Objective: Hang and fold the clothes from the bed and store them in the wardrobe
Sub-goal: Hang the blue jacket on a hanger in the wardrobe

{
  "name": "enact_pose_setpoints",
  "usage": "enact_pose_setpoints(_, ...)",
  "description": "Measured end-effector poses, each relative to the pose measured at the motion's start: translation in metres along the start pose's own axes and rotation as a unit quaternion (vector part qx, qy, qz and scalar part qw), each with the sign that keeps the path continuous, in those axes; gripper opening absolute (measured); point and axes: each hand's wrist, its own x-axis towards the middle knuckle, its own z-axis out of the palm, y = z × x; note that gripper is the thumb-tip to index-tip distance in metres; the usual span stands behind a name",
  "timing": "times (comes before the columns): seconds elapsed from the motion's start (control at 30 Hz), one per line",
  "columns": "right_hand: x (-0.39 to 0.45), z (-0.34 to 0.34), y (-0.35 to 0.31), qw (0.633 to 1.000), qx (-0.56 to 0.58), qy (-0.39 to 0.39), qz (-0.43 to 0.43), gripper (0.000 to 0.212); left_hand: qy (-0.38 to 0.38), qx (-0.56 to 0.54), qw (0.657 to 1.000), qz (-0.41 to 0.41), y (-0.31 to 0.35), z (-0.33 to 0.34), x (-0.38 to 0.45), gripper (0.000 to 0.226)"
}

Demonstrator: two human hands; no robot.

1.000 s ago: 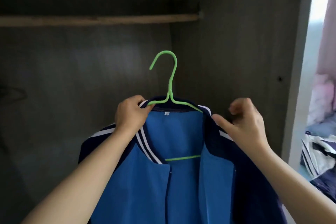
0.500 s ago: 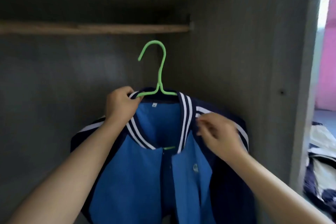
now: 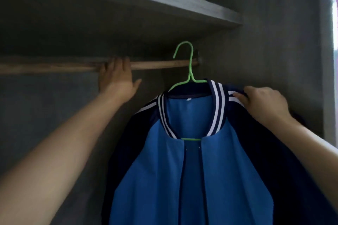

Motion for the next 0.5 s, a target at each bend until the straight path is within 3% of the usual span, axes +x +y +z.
enact_pose_setpoints(0.13,0.039,0.003,-0.015,0.998,-0.037,-0.044,0.030,0.043,-0.027,0.100,0.995,-0.004,-0.011,0.010,0.011,0.063)
enact_pose_setpoints(0.27,0.060,0.031,-0.032,0.991,-0.079,-0.099,0.050,0.025,-0.023,0.122,0.992,0.006,-0.014,0.014,0.014,0.067)
enact_pose_setpoints(0.43,0.033,0.058,-0.029,0.984,-0.123,-0.123,0.038,0.036,-0.027,0.122,0.992,0.012,-0.016,0.013,0.011,0.078)
enact_pose_setpoints(0.5,0.027,0.057,-0.031,0.983,-0.133,-0.124,0.027,0.028,-0.031,0.110,0.993,0.006,-0.013,0.012,0.007,0.084)
